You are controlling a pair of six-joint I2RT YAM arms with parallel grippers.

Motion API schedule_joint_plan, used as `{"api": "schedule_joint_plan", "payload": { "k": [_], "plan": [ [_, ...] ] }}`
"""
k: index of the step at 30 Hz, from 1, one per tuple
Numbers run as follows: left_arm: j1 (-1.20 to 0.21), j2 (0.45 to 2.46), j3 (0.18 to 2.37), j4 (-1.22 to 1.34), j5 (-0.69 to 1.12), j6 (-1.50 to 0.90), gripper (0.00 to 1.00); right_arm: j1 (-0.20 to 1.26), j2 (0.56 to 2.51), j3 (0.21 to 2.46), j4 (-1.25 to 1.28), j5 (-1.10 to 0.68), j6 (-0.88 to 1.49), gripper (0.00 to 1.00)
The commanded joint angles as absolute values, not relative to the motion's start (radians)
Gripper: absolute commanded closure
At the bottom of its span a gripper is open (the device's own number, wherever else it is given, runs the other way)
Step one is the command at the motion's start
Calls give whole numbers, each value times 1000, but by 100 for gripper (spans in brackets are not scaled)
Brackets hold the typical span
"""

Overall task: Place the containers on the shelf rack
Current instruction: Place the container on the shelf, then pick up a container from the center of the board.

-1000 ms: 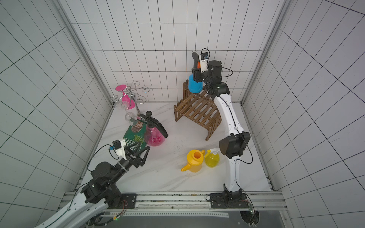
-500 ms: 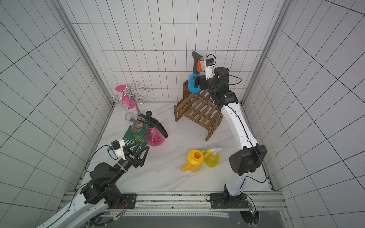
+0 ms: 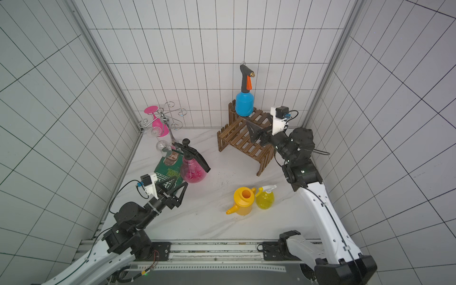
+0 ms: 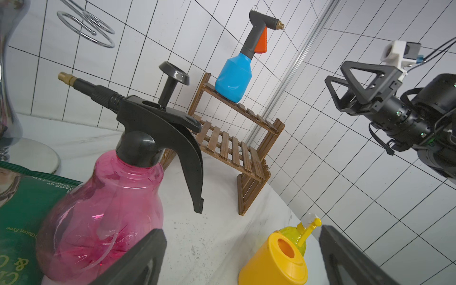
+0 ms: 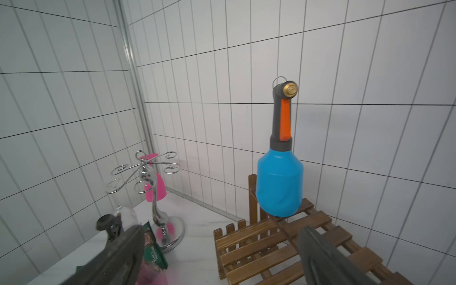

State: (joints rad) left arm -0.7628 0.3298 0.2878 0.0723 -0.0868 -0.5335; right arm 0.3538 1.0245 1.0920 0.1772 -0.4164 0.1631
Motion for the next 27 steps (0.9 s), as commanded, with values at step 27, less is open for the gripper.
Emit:
{"api": "schedule_joint_plan", "payload": {
  "k": [27],
  "plan": [
    [-640,265,136,-77,-177,-696,2,789,1616,1133,202,-459,33,9]
  ]
}}
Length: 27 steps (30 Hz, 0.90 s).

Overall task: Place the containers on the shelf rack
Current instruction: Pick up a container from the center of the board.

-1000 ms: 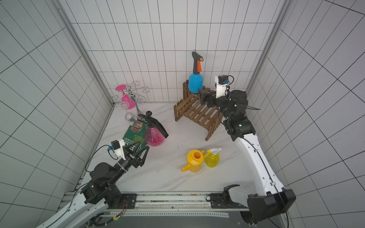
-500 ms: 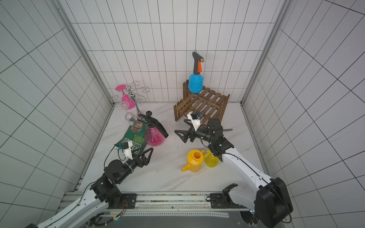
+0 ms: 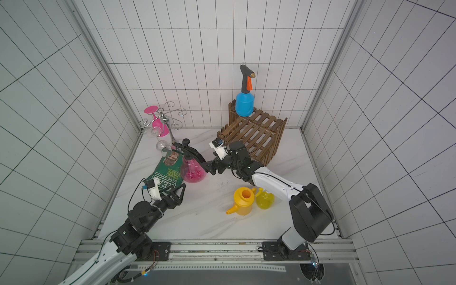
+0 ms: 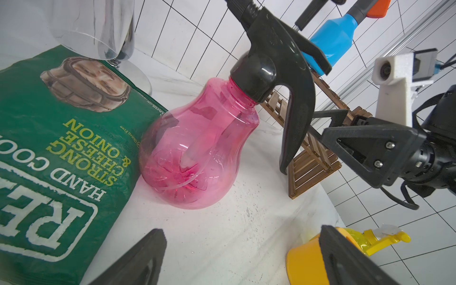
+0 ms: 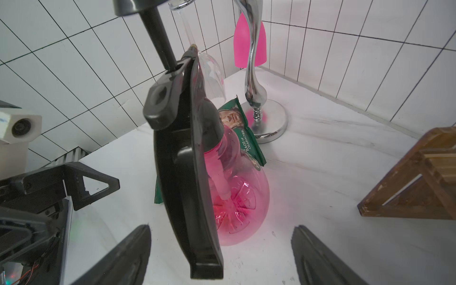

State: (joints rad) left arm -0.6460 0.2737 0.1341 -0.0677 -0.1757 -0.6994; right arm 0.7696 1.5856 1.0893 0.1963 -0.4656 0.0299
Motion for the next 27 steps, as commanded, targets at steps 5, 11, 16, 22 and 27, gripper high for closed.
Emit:
{"api": "schedule_joint_plan", "payload": {
  "k": [5,11,16,22,27],
  "plan": [
    [-640,245,135,-87,-173,-696,2,809,1698,1212,207,-455,55,15],
    [-640,212,135,-105,-173,-695,2,822,1764,1264,225,-454,82,29],
    [-639,195,132,-108,-171,-696,2,828,1775,1271,250,-485,76,44],
    [-639,192,131,-108,-171,-696,2,833,1761,1262,254,-503,46,62],
    [-640,189,132,-111,-171,-693,2,837,1723,1236,261,-515,25,81]
  ]
}}
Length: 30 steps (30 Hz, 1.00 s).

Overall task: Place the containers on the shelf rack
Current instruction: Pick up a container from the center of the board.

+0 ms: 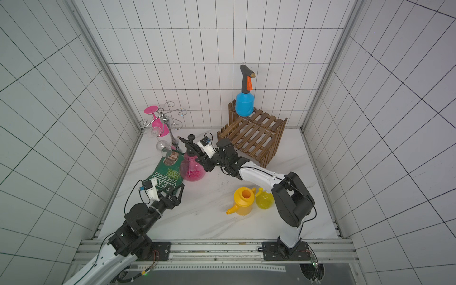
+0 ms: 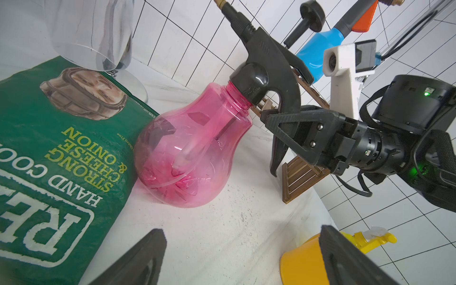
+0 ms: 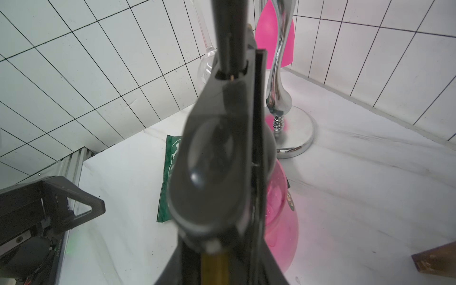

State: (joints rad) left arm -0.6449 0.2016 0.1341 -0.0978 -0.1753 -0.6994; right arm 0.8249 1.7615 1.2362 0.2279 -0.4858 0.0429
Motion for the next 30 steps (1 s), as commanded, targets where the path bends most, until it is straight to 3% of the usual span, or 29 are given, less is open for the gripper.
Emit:
{"api": "schedule_joint_plan", "payload": {
  "k": [1,7,16,21,25,30],
  "plan": [
    [-638,188,132,-111,-171,-692,2,837,1713,1228,264,-512,20,85],
    [-640,177,138,-124,-169,-688,2,838,1627,1189,259,-493,10,100],
    [-640,84,159,-142,-55,-660,2,836,1377,1122,132,-400,21,100],
    [-641,70,119,-16,39,-676,1,829,1172,1073,8,-330,44,100],
    [-646,165,103,145,150,-697,1,799,1001,1080,-156,-260,54,100],
    [-688,469,198,255,279,-691,2,715,835,1136,-337,-186,88,100]
  ]
}}
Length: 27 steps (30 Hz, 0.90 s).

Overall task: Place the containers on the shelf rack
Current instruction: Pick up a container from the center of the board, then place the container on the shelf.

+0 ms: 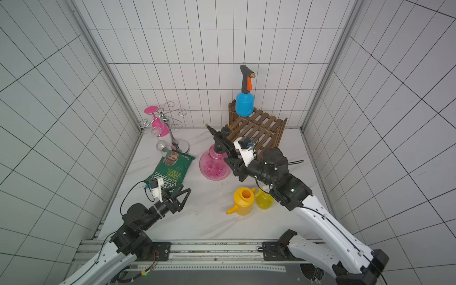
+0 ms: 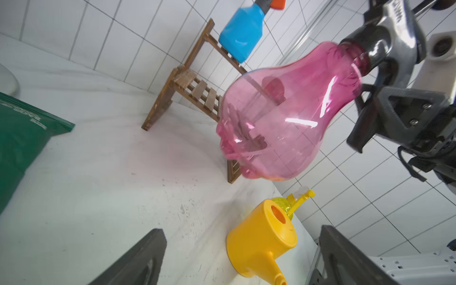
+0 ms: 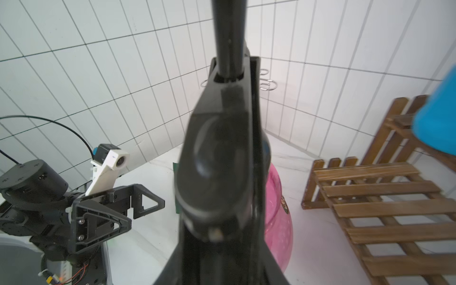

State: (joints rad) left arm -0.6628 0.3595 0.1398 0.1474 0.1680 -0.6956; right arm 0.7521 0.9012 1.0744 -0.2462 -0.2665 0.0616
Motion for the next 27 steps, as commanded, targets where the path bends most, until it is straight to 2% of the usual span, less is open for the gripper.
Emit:
{"api": "schedule_joint_plan", "payload": {
  "k": [1,6,9,18,27],
  "plan": [
    [-709,552,230,261,294,-681,2,702,823,1151,-384,-164,87,100],
    [-770,848,342,263,378,-643,2,670,802,1276,-548,13,58,100],
    [-771,911,348,285,397,-649,2,662,810,1349,-599,95,34,100],
    [-770,788,314,217,305,-626,2,610,992,1619,-680,234,-40,100],
    [-770,702,292,178,265,-617,2,472,1223,1868,-712,128,-31,100]
  ]
}}
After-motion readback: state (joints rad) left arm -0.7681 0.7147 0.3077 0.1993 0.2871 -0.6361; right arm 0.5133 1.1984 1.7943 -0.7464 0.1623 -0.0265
